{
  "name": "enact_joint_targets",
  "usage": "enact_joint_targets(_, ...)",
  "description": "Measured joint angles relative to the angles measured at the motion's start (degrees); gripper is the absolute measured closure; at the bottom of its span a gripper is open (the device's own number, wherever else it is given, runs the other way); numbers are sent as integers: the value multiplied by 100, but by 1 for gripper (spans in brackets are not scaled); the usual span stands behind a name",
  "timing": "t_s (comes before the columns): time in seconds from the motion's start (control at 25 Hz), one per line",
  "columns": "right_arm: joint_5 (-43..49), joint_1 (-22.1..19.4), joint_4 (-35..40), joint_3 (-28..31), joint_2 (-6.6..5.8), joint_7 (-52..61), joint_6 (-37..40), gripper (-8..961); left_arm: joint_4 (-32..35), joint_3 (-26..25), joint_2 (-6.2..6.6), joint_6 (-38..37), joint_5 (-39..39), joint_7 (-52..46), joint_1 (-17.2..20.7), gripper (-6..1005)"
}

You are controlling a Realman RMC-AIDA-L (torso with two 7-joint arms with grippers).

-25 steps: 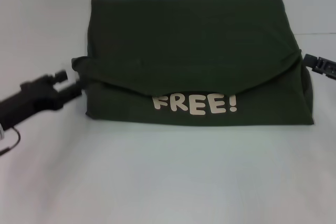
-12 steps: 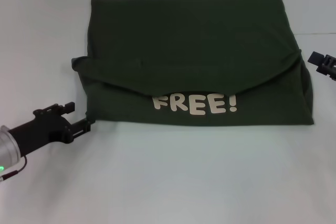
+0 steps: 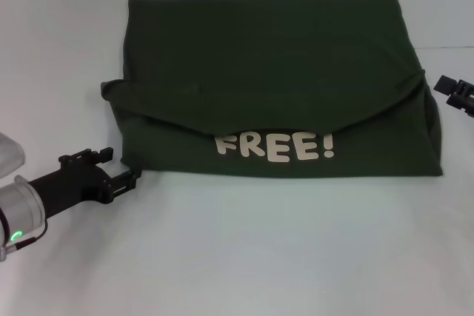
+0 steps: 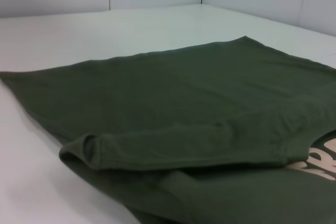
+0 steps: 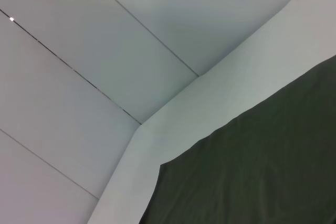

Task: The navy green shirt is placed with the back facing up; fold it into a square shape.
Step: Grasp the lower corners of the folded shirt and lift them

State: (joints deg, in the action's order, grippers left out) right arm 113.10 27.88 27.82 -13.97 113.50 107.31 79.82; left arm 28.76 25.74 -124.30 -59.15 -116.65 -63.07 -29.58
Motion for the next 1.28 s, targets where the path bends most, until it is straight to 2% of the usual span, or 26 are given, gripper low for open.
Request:
enact_joint_targets(0.44,1,-47,-50,30,42,-4,-80,206,-64,219,7,29,-30,19,-116,329)
enact_joint_targets(0.8,0,-105,-50,52,59,-48,-94,207,-1,280,-6,-333,-39,22,-82,328)
enact_joint_targets(1.2,1,-150,-49,53,67,-53,-126,207,18,292,7,-187,-42,0,-118,333)
enact_joint_targets(1.28,1,-150,-49,53,67,-53,-126,207,32,292,11,-147,-42,-13,-136,407)
